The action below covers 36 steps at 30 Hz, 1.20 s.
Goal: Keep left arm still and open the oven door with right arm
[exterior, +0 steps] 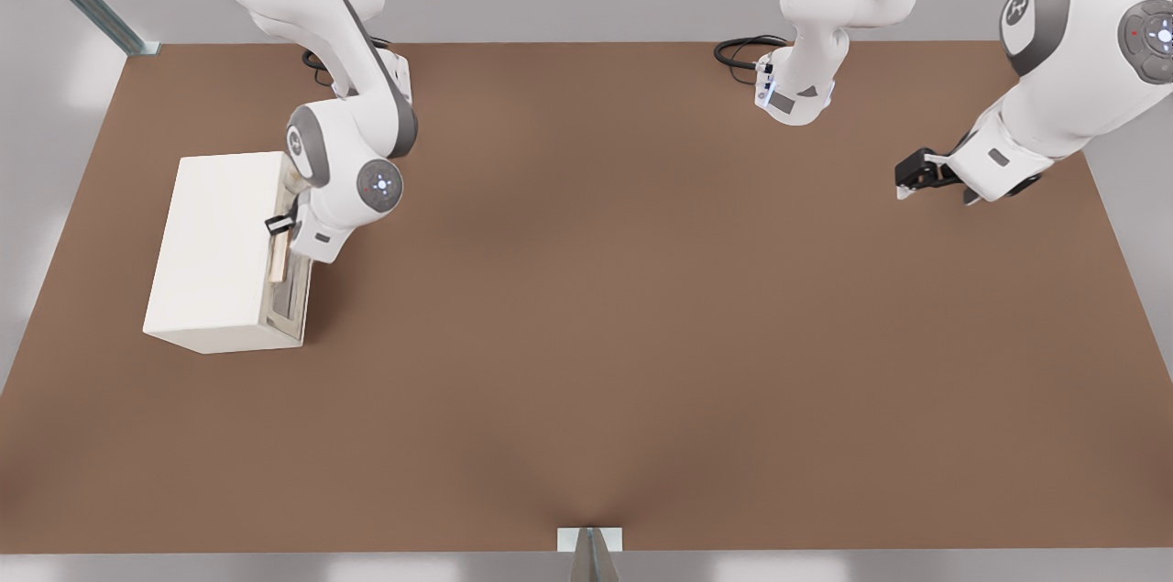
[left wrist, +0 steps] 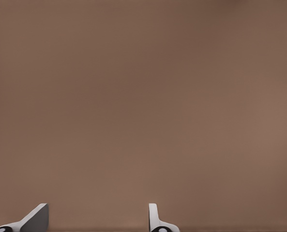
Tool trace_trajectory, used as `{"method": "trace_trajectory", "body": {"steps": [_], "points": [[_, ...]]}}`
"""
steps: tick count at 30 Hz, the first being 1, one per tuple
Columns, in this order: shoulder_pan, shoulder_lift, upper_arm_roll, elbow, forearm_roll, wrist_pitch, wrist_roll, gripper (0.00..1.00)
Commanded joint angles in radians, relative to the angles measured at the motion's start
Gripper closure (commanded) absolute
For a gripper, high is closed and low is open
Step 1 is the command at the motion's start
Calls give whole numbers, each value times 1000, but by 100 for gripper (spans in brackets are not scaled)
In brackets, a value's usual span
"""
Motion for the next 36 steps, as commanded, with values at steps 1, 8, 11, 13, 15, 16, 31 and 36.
{"method": "trace_trajectory", "body": {"steps": [1, 8, 11, 13, 15, 16, 31, 36], "points": [[-26, -5, -3, -40, -20, 111, 247, 79], [-65, 52, -9, -66, -20, 183, 343, 79], [-78, 64, -9, -86, -28, 195, 343, 79], [-102, 66, -9, -103, -37, 221, 343, 79], [-104, 67, -9, -104, -38, 224, 342, 79], [-104, 72, -10, -104, -38, 226, 343, 79], [-145, 64, -9, -129, -66, 240, 342, 79], [-138, 67, -9, -132, -66, 246, 342, 79]]}}
